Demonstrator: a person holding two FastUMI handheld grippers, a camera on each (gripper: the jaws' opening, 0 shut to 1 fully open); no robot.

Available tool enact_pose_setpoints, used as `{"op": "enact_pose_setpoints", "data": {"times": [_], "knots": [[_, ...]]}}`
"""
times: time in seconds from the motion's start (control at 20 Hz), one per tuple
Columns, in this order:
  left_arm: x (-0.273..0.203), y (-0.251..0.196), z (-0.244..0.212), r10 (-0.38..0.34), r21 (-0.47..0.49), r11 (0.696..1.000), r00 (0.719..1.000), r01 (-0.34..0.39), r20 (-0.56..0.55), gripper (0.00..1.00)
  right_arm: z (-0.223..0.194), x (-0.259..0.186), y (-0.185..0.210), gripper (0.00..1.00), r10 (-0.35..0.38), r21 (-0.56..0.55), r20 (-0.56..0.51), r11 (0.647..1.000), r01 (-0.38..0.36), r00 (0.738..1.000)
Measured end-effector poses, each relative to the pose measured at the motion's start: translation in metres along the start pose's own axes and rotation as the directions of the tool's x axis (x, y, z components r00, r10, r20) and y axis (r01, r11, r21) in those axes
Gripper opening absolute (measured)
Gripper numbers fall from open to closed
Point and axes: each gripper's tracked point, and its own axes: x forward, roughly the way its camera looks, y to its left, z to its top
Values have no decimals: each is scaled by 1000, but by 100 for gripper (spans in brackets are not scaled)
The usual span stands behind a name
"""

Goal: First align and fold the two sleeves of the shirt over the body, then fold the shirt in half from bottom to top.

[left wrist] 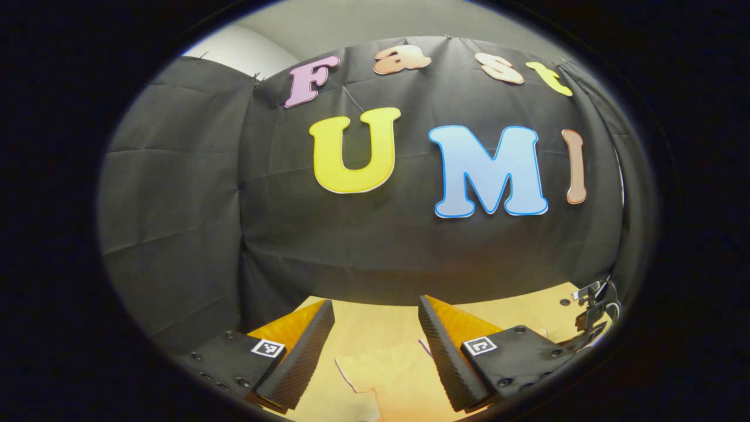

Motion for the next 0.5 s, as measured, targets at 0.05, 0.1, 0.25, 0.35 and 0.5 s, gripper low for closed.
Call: {"op": "enact_pose_setpoints", "data": {"times": [0.05, 0.1, 0.25, 0.35, 0.5], "knots": [[1, 0, 1, -1, 1, 1000, 1000, 1, -1, 94, -3, 1, 4, 95, 17, 26, -16, 1000, -17, 1000], [1, -1, -2, -2, 1, 1000, 1000, 2, -2, 94, 1, 3, 4, 83, 14, 28, -5, 1000, -13, 1000], [2, -3, -2, -7, 0, 1000, 1000, 7, -5, 94, -1, 1, 8, 45, 41, 47, -20, 998, -40, 999], [2, -2, -3, -8, -1, 1000, 1000, 8, -8, 94, 0, 4, 9, 21, 52, 71, -28, 996, -50, 998], [2, -1, -4, -2, -4, 1000, 1000, 2, -11, 94, 3, 3, 9, 4, 54, 106, -41, 993, -50, 998]]}}
